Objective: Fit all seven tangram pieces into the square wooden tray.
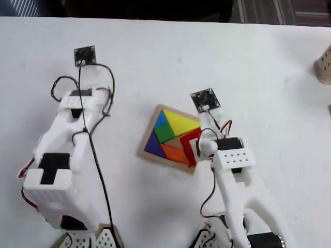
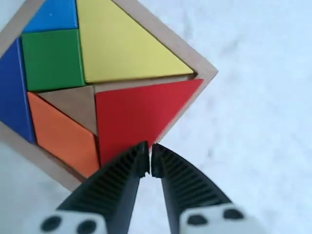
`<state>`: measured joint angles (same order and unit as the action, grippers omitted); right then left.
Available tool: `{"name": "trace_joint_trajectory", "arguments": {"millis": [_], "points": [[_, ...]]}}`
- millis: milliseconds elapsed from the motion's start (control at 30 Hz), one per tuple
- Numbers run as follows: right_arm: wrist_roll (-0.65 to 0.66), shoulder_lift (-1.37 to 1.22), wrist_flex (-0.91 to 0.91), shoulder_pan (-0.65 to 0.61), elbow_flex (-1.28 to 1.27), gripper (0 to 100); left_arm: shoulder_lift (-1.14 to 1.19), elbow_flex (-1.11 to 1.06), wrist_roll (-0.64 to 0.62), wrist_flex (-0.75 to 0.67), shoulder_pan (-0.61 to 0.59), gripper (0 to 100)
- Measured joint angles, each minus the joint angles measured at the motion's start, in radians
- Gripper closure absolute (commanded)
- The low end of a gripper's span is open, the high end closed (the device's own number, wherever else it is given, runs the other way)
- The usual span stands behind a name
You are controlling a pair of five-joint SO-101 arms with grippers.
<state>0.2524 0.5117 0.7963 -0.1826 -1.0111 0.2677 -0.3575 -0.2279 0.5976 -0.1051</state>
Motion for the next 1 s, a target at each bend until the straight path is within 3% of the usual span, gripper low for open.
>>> {"name": "trace_joint_trajectory", "arguments": {"millis": [433, 1000], "points": [[0.0, -0.16, 0.0, 0.034, 0.044, 98.1, 0.0, 0.0, 0.0, 0.0, 0.0, 98], [-0.029, -0.219, -0.057, -0.058, 0.086, 98.1, 0.0, 0.0, 0.0, 0.0, 0.0, 98]]}}
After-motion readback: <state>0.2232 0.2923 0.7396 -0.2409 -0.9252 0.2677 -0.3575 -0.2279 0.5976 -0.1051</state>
